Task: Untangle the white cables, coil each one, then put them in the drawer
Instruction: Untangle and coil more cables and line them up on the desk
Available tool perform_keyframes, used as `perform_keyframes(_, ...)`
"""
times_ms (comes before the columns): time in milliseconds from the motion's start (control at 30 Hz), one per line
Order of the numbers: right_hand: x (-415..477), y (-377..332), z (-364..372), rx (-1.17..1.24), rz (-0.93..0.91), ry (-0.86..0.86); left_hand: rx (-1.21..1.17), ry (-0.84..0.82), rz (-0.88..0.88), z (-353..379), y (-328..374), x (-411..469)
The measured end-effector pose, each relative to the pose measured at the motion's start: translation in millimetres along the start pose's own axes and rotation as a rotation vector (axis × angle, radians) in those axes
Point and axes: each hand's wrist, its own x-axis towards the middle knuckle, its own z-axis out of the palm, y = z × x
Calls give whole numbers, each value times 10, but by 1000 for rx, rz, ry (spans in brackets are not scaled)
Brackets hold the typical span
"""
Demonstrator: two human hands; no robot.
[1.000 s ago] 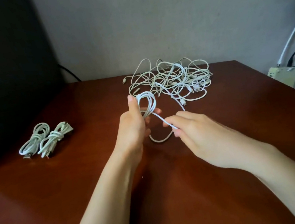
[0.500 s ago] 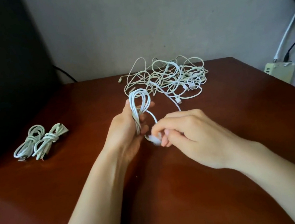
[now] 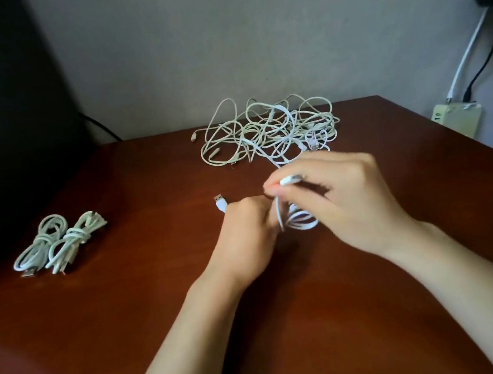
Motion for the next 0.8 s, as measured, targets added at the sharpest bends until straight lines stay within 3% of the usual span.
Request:
perform_keyframes(133, 28, 146, -30, 12, 265, 130, -89, -108, -53, 23, 100, -8)
perform_keyframes(333, 15, 290, 27, 428, 741, 124, -409, -113, -114, -10, 178, -26)
perform_keyframes(433, -21, 333, 117, 620, 892, 95, -602, -43, -199, -27, 172, 1)
perform_keyframes(533, -40, 326, 196, 609, 908, 86, -791, 56, -278, -51, 140, 33)
perform_keyframes(633, -73, 269, 267, 487, 801, 35, -998, 98, -314, -57, 148, 53)
perform_keyframes(800, -106, 180, 257, 190, 559, 15, -922, 150, -333, -70, 105, 46)
